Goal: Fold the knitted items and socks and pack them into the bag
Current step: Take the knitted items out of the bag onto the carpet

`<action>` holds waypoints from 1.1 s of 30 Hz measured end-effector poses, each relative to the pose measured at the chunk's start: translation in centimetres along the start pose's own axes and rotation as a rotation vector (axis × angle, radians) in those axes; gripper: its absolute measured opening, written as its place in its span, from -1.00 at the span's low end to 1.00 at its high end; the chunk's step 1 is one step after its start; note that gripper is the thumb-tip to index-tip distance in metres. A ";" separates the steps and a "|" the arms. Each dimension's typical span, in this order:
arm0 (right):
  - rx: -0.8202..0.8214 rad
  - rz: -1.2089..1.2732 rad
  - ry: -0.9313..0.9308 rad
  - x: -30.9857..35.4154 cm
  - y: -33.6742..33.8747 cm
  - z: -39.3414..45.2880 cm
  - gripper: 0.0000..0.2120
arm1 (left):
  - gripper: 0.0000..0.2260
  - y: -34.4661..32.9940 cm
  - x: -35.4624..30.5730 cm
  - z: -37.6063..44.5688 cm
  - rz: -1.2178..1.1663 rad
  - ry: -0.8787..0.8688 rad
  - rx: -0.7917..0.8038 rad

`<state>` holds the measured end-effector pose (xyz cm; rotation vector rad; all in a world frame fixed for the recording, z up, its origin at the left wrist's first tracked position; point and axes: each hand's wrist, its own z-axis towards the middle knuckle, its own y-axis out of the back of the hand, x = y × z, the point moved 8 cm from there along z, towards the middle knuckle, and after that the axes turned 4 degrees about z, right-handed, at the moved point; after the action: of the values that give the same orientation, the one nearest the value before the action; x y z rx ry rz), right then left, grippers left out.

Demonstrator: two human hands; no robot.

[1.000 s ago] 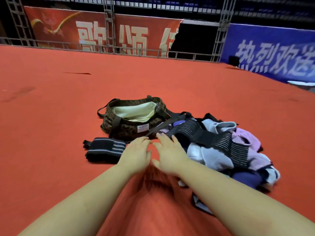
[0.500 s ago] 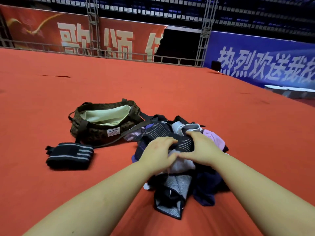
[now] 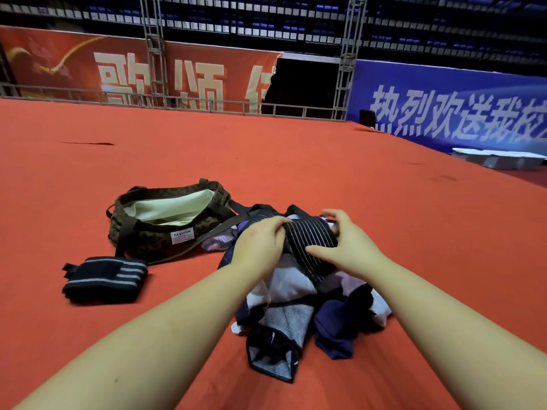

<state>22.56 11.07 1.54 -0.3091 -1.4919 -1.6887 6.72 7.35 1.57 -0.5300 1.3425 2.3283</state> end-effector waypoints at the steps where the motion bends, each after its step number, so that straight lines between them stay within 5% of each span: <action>1: 0.029 0.029 -0.047 -0.9 -0.2 0.0 -0.29 | -0.72 0.5 -0.1 0.0 -0.004 0.004 -0.012; 3: 0.072 0.036 -0.119 -2.5 -0.8 -0.2 -0.39 | -0.73 1.5 -0.5 -0.2 -0.017 -0.010 -0.036; 6: 0.131 -0.160 -0.108 -3.3 -1.5 -0.4 -0.83 | -0.73 2.3 -0.4 -0.6 -0.005 -0.011 -0.062; 11: 0.040 0.005 -0.128 -2.7 -0.9 -0.6 -0.80 | -0.62 2.3 1.4 -1.3 0.299 -0.054 0.011; 16: 0.040 0.161 -0.071 -0.5 -1.1 -0.9 -0.83 | -0.39 0.3 -3.0 -3.6 0.276 -0.519 0.066; 21: 0.040 0.224 -0.071 -0.2 -1.4 -1.5 -0.80 | -0.69 -2.3 -4.0 -1.2 0.406 -0.349 0.304; 26: 0.111 -0.054 -0.060 -1.7 -2.0 -2.5 -0.61 | -0.81 -2.6 -2.8 -0.4 0.148 -0.174 0.354; 31: -0.098 -0.179 -0.139 -2.8 -0.6 -2.3 -0.95 | -0.88 -1.6 -1.4 -0.4 -0.145 -0.045 0.253; 33: -0.150 -0.247 -0.160 -2.7 -0.3 -2.1 -0.94 | -0.88 -1.1 -1.2 -0.1 -0.181 -0.028 0.200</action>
<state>24.70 10.32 -1.06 -0.3587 -1.5733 -2.0185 8.34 7.58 1.29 -0.5303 1.4318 2.0236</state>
